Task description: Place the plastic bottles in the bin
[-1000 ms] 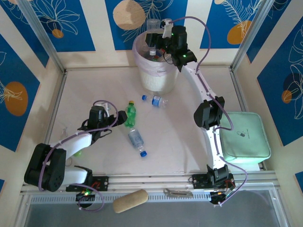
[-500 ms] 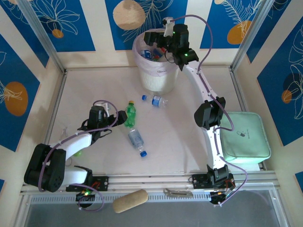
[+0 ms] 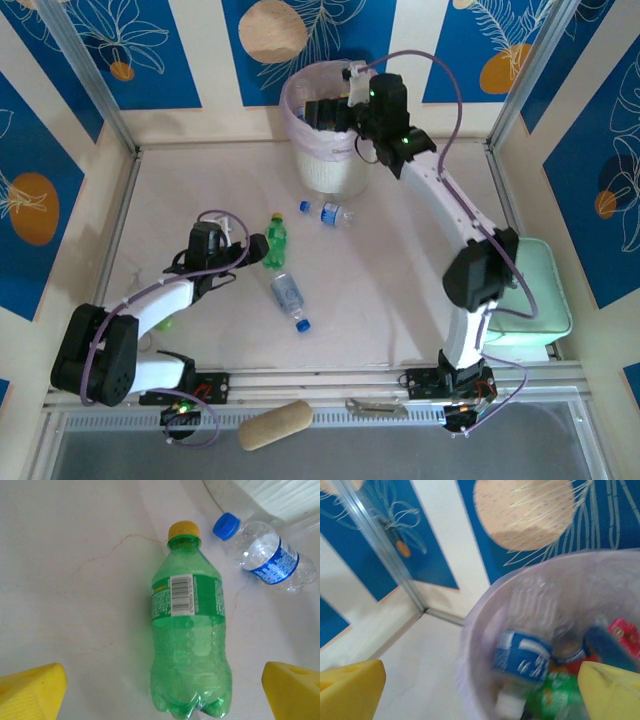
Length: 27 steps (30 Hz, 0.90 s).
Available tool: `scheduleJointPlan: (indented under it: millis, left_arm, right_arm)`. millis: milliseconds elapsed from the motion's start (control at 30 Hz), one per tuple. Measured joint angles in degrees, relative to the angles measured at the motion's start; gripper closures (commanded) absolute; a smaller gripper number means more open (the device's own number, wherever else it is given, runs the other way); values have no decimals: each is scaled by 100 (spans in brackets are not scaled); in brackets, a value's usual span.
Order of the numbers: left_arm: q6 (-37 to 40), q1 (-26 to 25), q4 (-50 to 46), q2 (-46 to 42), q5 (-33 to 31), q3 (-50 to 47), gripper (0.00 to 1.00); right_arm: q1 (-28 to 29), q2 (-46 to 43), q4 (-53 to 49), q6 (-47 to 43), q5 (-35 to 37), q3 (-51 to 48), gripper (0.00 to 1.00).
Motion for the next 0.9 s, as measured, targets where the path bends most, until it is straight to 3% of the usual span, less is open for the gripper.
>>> scheduleJointPlan:
  millis: [200, 367, 700, 900]
  left_arm:
    - [57, -35, -140, 232, -4, 422, 0]
    - [208, -260, -363, 570, -79, 831, 0]
    - [605, -981, -1132, 1537, -671, 1814, 0]
    - [813, -1270, -1606, 1987, -1152, 2212, 1]
  right_arm:
    - [234, -1497, 507, 87, 79, -2072, 1]
    - [232, -2232, 514, 358, 286, -3381, 1]
    - [271, -3521, 369, 1355, 890, -5407, 1]
    - [378, -3746, 669, 2140, 1095, -6266, 1]
